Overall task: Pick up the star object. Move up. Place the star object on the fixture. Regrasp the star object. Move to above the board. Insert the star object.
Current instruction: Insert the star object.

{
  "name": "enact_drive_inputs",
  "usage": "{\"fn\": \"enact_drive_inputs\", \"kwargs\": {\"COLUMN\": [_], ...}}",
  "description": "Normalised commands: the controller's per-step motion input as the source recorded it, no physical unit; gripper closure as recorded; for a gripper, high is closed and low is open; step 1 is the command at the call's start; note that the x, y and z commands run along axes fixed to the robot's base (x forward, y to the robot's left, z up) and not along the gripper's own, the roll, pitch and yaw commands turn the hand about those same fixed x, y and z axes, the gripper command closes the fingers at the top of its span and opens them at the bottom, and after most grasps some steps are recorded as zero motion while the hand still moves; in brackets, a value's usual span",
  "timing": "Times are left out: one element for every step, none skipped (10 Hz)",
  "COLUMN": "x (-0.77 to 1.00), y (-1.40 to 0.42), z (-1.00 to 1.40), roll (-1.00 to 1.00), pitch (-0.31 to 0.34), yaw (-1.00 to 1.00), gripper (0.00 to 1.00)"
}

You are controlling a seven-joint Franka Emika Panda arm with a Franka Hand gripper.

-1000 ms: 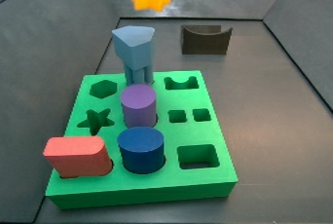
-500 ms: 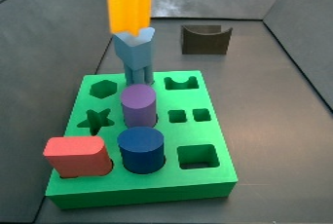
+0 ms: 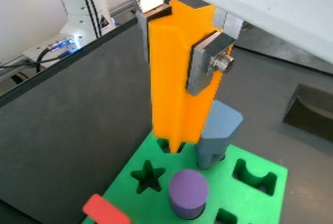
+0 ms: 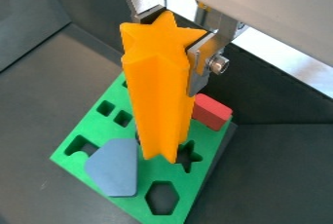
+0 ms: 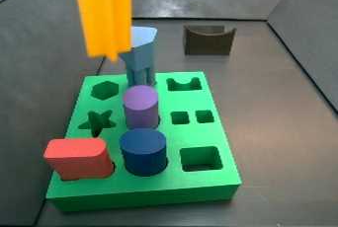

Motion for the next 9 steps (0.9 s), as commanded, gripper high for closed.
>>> {"fn": "enact_drive_inputs", "kwargs": {"x": [-0.23, -0.23, -0.25, -0.23, -0.15, -0.06, -0.01, 0.07, 0.0], "y": [-0.24, -0.24, -0.2, -0.16, -0.09, -0.08, -0.11, -0.09, 0.07], "z": [-0.22, -0.26, -0.35, -0.39, -0.41, -0.45, -0.43, -0.41, -0.17], "roll": [-0.17, -0.15, -0.13, -0.11, -0.12, -0.13, -0.12, -0.08, -0.01], "pitch": [-0.069, -0.056, -0.034, -0.009, 0.0, 0.0, 0.0, 0.0, 0.0], "yaw": [-0.36, -0.41, -0.54, -0.7, -0.79, -0.84, -0.88, -0.84, -0.42], "gripper": [1.0, 1.0, 1.0, 1.0, 1.0, 1.0, 1.0, 1.0, 1.0]}}
